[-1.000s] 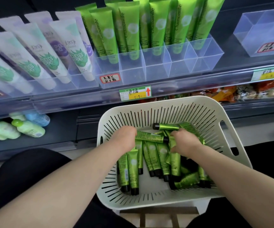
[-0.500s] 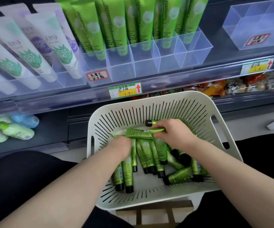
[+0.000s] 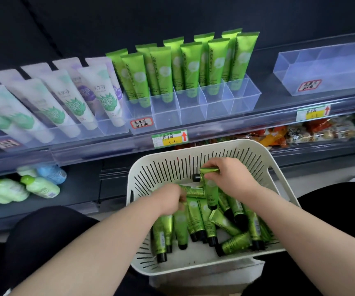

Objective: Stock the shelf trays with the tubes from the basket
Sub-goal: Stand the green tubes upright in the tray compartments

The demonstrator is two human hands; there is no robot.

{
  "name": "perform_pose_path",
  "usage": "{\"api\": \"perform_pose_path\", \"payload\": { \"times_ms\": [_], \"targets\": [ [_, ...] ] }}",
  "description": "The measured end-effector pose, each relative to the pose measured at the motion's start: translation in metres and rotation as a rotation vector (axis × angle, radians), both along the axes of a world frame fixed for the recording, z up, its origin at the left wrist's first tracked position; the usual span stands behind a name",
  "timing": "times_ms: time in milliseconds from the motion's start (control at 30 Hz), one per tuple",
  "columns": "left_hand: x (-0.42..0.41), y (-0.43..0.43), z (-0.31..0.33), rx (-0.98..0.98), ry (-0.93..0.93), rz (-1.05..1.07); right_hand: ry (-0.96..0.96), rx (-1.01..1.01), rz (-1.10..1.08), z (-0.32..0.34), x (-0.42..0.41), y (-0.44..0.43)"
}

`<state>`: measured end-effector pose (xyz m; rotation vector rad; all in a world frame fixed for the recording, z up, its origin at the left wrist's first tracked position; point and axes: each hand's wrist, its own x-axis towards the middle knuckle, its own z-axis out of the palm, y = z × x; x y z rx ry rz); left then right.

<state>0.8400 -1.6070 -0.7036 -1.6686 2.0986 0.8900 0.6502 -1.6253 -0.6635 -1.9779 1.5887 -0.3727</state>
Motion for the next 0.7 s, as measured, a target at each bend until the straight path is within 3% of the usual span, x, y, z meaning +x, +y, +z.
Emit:
{"api": "perform_pose_path", "payload": {
  "times_ms": [400, 700],
  "targets": [
    [-0.023, -0.02, 0.142, -0.696, 0.379, 0.252, 0.038, -0.38, -0.129, 0.111, -0.029, 0.006],
    [-0.064, -0.051, 0.234, -1.017, 0.538, 0.362, 0.01, -0.61, -0.298, 0.162, -0.059, -0.018]
  ]
}}
